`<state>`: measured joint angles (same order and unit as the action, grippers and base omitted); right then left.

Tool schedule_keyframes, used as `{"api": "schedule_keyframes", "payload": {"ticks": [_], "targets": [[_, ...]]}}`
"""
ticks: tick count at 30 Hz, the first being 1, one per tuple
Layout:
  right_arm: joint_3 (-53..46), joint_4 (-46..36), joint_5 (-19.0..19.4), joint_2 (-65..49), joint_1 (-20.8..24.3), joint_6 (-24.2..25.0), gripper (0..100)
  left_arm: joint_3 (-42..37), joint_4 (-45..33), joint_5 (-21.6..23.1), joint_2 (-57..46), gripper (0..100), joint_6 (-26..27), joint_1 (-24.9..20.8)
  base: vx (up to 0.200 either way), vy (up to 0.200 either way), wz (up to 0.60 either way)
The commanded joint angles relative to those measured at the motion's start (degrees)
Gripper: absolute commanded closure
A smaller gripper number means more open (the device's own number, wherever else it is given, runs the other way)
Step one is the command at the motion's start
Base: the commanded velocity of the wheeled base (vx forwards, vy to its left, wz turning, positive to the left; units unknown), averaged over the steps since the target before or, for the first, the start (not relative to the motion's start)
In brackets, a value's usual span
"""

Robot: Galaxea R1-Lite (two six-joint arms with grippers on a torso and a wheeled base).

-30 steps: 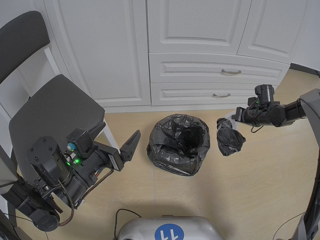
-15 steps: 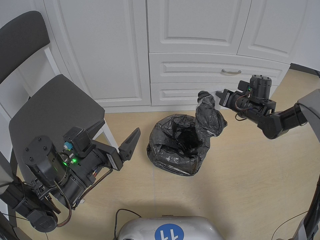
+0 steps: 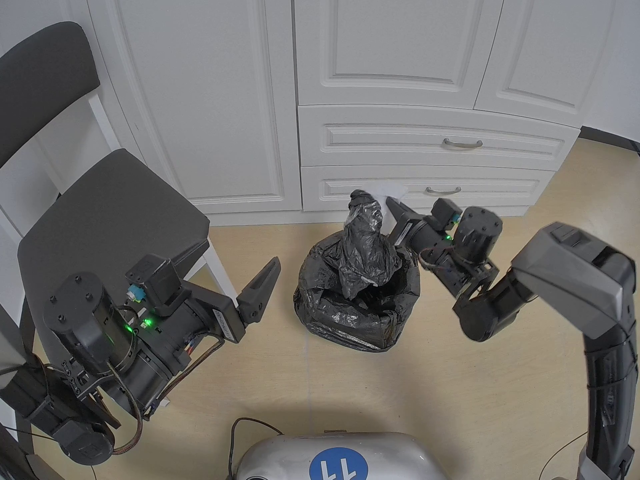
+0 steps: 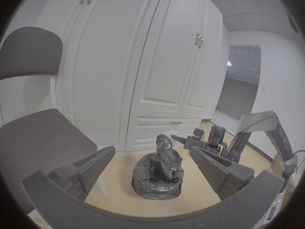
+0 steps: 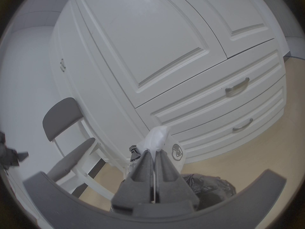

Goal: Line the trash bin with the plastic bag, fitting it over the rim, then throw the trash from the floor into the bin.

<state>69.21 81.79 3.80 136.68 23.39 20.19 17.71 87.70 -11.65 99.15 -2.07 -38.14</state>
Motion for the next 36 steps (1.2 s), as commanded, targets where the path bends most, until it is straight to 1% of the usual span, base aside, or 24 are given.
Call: {"api": "schedule_keyframes", "payload": {"ticks": [1, 4, 5, 6, 11, 15, 23, 24, 26, 29, 30, 31, 32, 34, 36], "targets": [[2.42, 7.51, 0.24, 13.26, 1.04, -1.47, 100, 0.04, 0.02, -0.04, 0.26, 0, 0.05, 0.0, 0.0, 0.0, 0.0], [6.12, 8.21, -0.29, 16.86, 0.86, -4.81, 100, 0.04, 0.02, -0.04, 0.26, 0, 0.05, 0.0, 0.0, 0.0, 0.0], [6.12, 8.21, -0.29, 16.86, 0.86, -4.81, 100, 0.04, 0.02, -0.04, 0.26, 0, 0.05, 0.0, 0.0, 0.0, 0.0], [8.23, 8.21, -0.38, 18.53, 0.78, -7.71, 100, -0.05, 0.02, -0.04, 0.35, 0, 0.05, 0.0, 0.0, 0.0, 0.0], [10.77, 8.21, -0.46, 19.32, 0.34, -13.42, 100, 0.04, 0.02, -0.04, 0.52, 0, 0.05, 0.0, 0.0, 0.0, 0.0], [12.71, 8.21, -0.46, 20.12, -0.45, -16.32, 100, -0.05, 0.02, -0.04, 0.79, 0, 0.05, 0.0, 0.0, 0.0, 0.0], [12.8, 8.21, -0.29, 21.35, -0.63, -19.13, 100, -0.05, 0.02, -0.12, 0.7, 0, 0.05, 0.0, 0.0, 0.0, 0.0], [11.74, 8.21, 0.15, 20.91, -0.98, -20.45, 100, -0.05, 0.02, -0.12, 0.61, 0, 0.05, 0.0, 0.0, 0.0, 0.0], [9.1, 8.21, 0.68, 19.85, -1.42, -21.59, 100, -0.13, 0.02, -0.12, 0.7, 0, 0.05, 0.0, 0.0, 0.0, 0.0], [6.2, 8.21, 2.35, 18.45, -1.6, -21.86, 100, -0.05, 0.02, -0.12, 0.87, 0, 0.05, 0.0, 0.0, 0.0, 0.0], [3.83, 8.21, 4.46, 17.48, -1.86, -21.95, 100, -0.05, 0.02, -0.12, 0.87, 0, 0.05, 0.0, 0.0, 0.0, 0.0], [3.13, 8.21, 4.99, 17.22, -2.04, -21.95, 100, -0.05, 0.02, -0.12, 0.87, 0, 0.05, 0.0, 0.0, 0.0, 0.0], [1.02, 8.21, 6.57, 16.6, -2.65, -22.12, 100, -0.05, 0.02, -0.12, 0.87, 0, 0.05, 0.0, 0.0, 0.0, 0.0], [-0.83, 8.21, 8.06, 16.07, -3.0, -22.12, 100, -0.13, 0.02, -0.12, 0.87, 0, 0.05, 0.0, 0.0, 0.0, 0.0], [-1.27, 8.21, 8.68, 15.99, -3.35, -22.21, 100, -0.13, 0.02, -0.12, 0.87, 0, 0.05, 0.0, 0.0, 0.0, 0.0]]}}
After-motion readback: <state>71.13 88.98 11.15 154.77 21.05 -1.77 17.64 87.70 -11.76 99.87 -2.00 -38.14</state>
